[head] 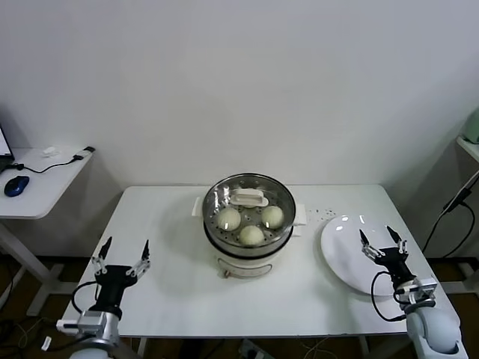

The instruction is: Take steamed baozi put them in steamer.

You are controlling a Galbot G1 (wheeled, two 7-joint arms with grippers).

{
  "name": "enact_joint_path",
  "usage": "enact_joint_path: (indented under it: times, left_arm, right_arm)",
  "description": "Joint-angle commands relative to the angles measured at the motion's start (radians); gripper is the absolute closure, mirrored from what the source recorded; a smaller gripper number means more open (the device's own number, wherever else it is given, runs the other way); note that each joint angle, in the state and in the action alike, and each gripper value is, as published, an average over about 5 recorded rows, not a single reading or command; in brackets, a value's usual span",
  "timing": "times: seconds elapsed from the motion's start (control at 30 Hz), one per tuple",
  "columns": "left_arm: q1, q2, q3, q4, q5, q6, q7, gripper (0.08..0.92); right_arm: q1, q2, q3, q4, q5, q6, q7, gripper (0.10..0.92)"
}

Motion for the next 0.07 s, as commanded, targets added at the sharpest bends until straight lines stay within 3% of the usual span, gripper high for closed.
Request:
enact_joint_path:
  times: [0.03,0.07]
  left_arm:
    - [0.03,-0.016,-0.019,0.019,-0.006,-0.086,0.037,0.177]
    - [0.03,-0.016,-0.019,0.019,-0.005,-0.086,0.038,0.177]
  right_arm:
    - [-0.018,0.013,0.004,0.033,-0.007,0.002,0.018,0.203]
    - [-0.017,0.013,0.003,0.034,-0.007,0.002,0.018,0.203]
